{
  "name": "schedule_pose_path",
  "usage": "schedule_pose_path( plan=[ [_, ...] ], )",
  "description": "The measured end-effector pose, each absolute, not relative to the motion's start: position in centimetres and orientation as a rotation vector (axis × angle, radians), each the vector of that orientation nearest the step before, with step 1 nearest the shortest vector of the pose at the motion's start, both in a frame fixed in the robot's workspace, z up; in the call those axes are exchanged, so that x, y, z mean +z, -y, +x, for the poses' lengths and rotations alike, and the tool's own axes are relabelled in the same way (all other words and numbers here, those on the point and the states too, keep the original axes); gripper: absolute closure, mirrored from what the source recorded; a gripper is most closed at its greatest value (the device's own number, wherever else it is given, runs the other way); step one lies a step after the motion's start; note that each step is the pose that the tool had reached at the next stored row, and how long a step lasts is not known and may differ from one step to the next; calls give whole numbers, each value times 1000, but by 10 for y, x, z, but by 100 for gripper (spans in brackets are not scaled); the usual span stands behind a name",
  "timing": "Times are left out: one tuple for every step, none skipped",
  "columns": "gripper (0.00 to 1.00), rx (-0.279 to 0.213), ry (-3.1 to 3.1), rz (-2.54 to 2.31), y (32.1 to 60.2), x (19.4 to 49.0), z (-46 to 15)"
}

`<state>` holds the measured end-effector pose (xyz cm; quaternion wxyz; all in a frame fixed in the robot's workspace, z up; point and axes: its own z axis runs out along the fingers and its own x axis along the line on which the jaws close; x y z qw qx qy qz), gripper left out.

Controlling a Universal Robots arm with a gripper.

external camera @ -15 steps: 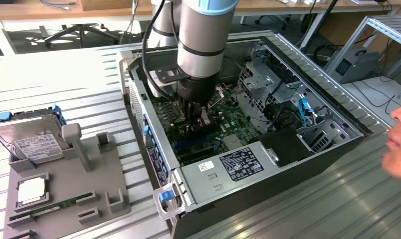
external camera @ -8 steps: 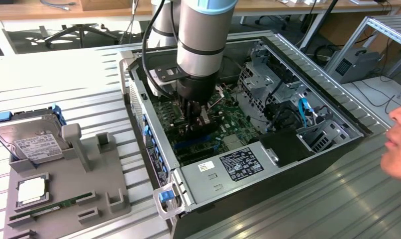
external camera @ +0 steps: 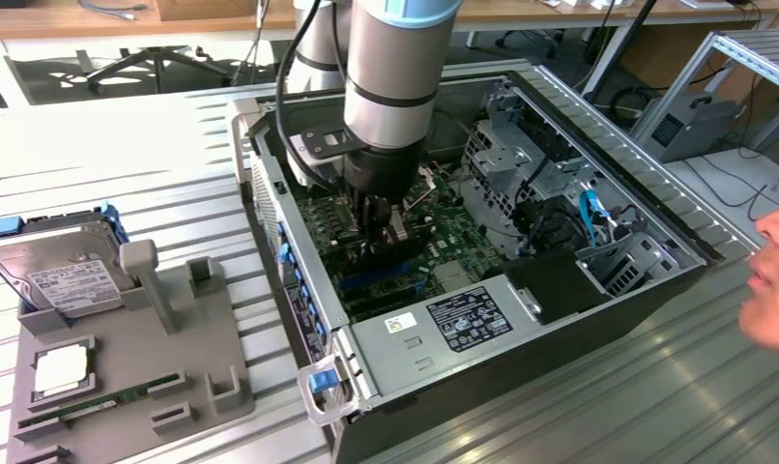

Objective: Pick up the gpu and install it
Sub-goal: 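Insert the gpu into the slot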

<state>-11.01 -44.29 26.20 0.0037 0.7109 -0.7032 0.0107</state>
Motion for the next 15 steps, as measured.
schedule_pose_path(
  plan=[
    [73,34,2208,2224,443,262,-110],
    [73,34,2212,2220,443,262,-110],
    [73,34,2216,2216,443,262,-110],
    [73,33,2219,2213,443,262,-110],
    [73,33,2223,2209,443,262,-109],
    [73,33,2226,2206,443,262,-109],
    [73,33,2228,2203,443,262,-109],
    [73,33,2232,2199,443,262,-109],
    [73,32,2234,2197,443,262,-109],
    [73,32,2236,2194,443,262,-108],
    [73,32,2239,2192,443,262,-108],
    [73,32,2242,2188,443,262,-108],
    [73,32,2245,2185,443,262,-108],
    [73,32,2250,2180,443,262,-108],
    [73,32,2259,2170,443,262,-108]
  ],
)
